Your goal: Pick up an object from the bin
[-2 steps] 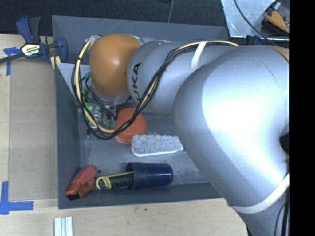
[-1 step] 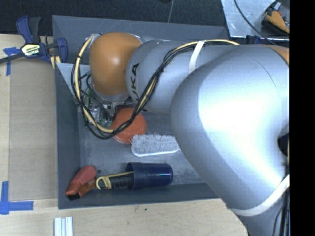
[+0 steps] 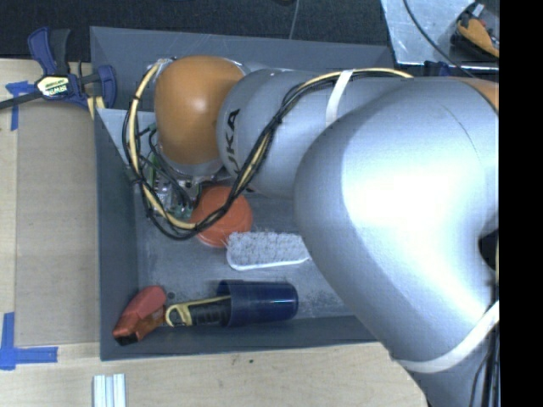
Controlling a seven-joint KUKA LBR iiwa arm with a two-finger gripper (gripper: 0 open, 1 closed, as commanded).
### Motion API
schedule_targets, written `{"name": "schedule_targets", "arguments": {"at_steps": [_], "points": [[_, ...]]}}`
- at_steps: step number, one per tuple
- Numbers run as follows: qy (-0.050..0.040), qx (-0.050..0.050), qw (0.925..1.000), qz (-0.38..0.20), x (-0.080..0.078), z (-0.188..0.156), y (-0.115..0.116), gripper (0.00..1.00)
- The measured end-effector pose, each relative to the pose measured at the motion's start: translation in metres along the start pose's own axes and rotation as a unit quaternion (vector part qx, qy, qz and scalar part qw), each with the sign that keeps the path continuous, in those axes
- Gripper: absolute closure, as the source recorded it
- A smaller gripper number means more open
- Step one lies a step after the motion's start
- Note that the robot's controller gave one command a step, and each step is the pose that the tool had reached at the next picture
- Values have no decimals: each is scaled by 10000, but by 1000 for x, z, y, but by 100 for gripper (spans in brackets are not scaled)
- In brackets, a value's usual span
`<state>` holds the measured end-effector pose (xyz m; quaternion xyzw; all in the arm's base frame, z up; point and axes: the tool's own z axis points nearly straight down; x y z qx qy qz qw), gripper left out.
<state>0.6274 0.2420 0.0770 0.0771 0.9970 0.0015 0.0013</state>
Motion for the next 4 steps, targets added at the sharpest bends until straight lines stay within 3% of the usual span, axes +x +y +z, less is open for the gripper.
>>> {"name": "schedule_targets", "arguments": {"at_steps": [1, 2, 4], "points": [[30, 18, 10000, 0, 2, -17, -2, 100], [-20, -10, 10000, 0, -1, -35, 0, 100], [-14, -7, 10000, 1, -1, -52, -1, 100]]}}
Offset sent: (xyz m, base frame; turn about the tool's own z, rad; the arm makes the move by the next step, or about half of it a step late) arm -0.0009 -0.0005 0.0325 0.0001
